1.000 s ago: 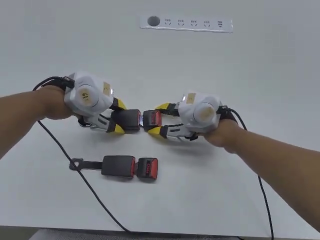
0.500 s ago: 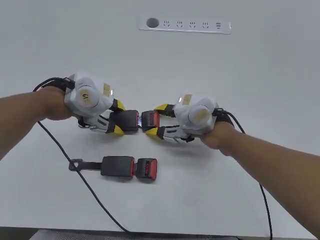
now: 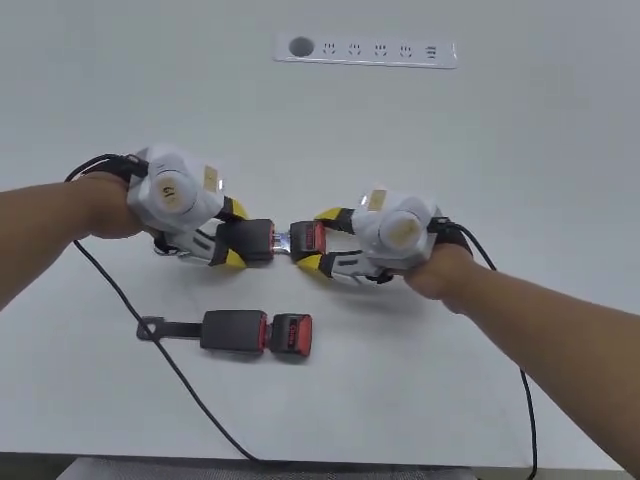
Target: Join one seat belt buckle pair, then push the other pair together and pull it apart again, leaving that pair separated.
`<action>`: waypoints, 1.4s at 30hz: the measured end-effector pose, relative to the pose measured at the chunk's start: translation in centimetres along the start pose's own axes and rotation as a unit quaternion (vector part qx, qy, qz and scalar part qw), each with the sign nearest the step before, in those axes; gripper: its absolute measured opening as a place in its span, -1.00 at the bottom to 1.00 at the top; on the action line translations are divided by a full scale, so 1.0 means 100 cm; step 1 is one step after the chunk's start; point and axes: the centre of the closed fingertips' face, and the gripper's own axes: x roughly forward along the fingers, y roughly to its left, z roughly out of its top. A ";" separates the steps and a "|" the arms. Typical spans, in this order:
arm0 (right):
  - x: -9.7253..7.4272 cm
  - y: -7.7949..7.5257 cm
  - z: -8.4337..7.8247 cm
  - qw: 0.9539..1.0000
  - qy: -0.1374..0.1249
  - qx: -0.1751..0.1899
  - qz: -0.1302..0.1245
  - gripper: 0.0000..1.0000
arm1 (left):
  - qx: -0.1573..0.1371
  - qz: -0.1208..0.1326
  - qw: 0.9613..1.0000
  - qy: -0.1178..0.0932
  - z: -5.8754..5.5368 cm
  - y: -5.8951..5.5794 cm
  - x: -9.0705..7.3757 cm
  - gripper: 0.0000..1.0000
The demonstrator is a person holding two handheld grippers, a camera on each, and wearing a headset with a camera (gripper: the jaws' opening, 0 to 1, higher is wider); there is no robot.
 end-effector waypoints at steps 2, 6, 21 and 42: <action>0.001 0.000 -0.001 1.000 0.002 -0.001 -0.002 -0.26 | 0.001 0.000 1.000 0.000 0.000 0.000 0.000 -0.31; -0.001 0.000 -0.002 1.000 0.004 -0.003 0.000 -0.26 | 0.000 0.000 1.000 -0.001 0.000 0.000 0.000 -0.30; -0.026 -0.009 -0.022 1.000 0.016 -0.003 -0.002 -0.29 | -0.001 0.000 1.000 -0.004 0.000 0.000 -0.001 -0.30; -0.074 -0.025 -0.065 0.999 0.042 0.001 -0.013 -0.29 | 0.003 -0.005 1.000 0.000 0.000 -0.001 -0.001 -0.30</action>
